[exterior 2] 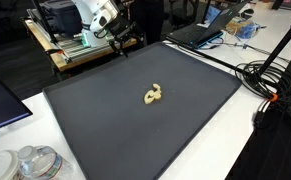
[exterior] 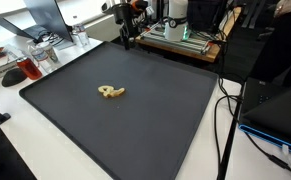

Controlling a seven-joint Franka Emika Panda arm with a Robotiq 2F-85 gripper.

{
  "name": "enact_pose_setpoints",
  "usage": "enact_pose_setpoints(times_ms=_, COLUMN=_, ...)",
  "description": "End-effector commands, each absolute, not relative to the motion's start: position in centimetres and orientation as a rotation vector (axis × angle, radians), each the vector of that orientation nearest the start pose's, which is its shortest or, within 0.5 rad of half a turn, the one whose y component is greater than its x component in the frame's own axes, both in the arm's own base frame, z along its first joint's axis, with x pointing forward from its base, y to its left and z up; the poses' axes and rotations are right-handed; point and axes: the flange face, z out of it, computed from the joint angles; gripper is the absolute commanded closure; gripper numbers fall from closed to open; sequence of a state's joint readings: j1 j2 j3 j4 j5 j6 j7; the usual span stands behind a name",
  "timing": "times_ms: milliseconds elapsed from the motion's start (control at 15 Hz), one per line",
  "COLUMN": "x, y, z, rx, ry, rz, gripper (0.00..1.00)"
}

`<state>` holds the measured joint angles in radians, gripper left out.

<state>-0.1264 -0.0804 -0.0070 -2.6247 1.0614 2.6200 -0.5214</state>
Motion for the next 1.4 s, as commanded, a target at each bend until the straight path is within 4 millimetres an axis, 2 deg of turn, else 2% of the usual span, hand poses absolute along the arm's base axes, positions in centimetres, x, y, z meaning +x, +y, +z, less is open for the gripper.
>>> enact_pose_setpoints(times_ms=0, x=42.0, y=-2.5, z=31.3, rx=-2.665, ry=0.687, rz=-0.449, gripper=0.00)
enact_pose_setpoints(times_ms=133, x=43.0, y=0.1, z=31.6, rx=-2.741, ry=0.674, rz=-0.499, gripper=0.00)
enact_pose_setpoints(times_ms=267, x=43.6, y=2.3, z=31.0, rx=-2.810, ry=0.651, rz=-0.520, gripper=0.00)
enact_pose_setpoints(times_ms=400, x=43.1, y=3.2, z=30.6, rx=-2.883, ry=0.642, rz=-0.502, gripper=0.00)
enact_pose_setpoints(times_ms=467, x=42.6, y=3.2, z=31.2, rx=-2.930, ry=0.649, rz=-0.478, gripper=0.00)
enact_pose_setpoints(times_ms=533, x=43.1, y=3.7, z=32.5, rx=-2.984, ry=0.648, rz=-0.451, gripper=0.00)
enact_pose_setpoints(times_ms=600, x=45.0, y=5.2, z=33.8, rx=-2.976, ry=0.614, rz=-0.453, gripper=0.00)
enact_pose_setpoints(times_ms=667, x=43.7, y=4.1, z=31.2, rx=-2.943, ry=0.609, rz=-0.448, gripper=0.00)
enact_pose_setpoints(times_ms=867, x=45.0, y=5.2, z=33.3, rx=-2.960, ry=0.600, rz=-0.456, gripper=0.00)
enact_pose_setpoints(times_ms=1200, x=45.5, y=5.5, z=33.7, rx=-2.973, ry=0.590, rz=-0.434, gripper=0.00)
enact_pose_setpoints(times_ms=1333, x=46.2, y=5.3, z=33.9, rx=-3.039, ry=0.688, rz=-0.399, gripper=0.00)
